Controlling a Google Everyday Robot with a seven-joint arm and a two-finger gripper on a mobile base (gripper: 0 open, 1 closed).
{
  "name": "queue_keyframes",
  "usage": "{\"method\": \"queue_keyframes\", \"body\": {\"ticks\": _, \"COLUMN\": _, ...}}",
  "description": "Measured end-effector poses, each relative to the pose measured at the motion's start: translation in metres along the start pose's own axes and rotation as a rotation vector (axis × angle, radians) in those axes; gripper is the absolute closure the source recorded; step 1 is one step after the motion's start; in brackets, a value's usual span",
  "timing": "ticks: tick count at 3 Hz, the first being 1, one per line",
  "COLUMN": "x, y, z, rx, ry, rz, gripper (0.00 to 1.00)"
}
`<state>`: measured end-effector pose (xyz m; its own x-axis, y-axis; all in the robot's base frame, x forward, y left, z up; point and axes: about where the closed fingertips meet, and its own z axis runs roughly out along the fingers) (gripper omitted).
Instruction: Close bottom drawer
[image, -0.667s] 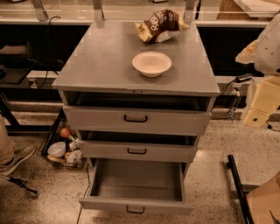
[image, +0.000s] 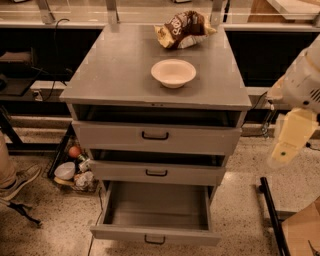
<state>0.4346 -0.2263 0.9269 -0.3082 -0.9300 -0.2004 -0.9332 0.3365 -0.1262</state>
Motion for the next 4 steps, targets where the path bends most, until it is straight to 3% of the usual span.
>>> {"method": "queue_keyframes", "body": {"ticks": 1, "x": 0.016, "y": 0.024, "z": 0.075, "rx": -0.141, "ry": -0.013, "rz": 0.109, "gripper": 0.0}}
{"method": "queue_keyframes", "body": {"ticks": 2, "x": 0.025, "y": 0.063, "z": 0.162, "rx": -0.256, "ry": -0.037, "rz": 0.21, "gripper": 0.0}}
{"method": "queue_keyframes", "body": {"ticks": 3, "x": 0.035, "y": 0.085, "z": 0.185, "rx": -0.3, "ry": -0.007, "rz": 0.213, "gripper": 0.0}}
{"method": "queue_keyframes", "body": {"ticks": 4, "x": 0.036, "y": 0.085, "z": 0.188, "rx": -0.3, "ry": -0.007, "rz": 0.217, "gripper": 0.0}}
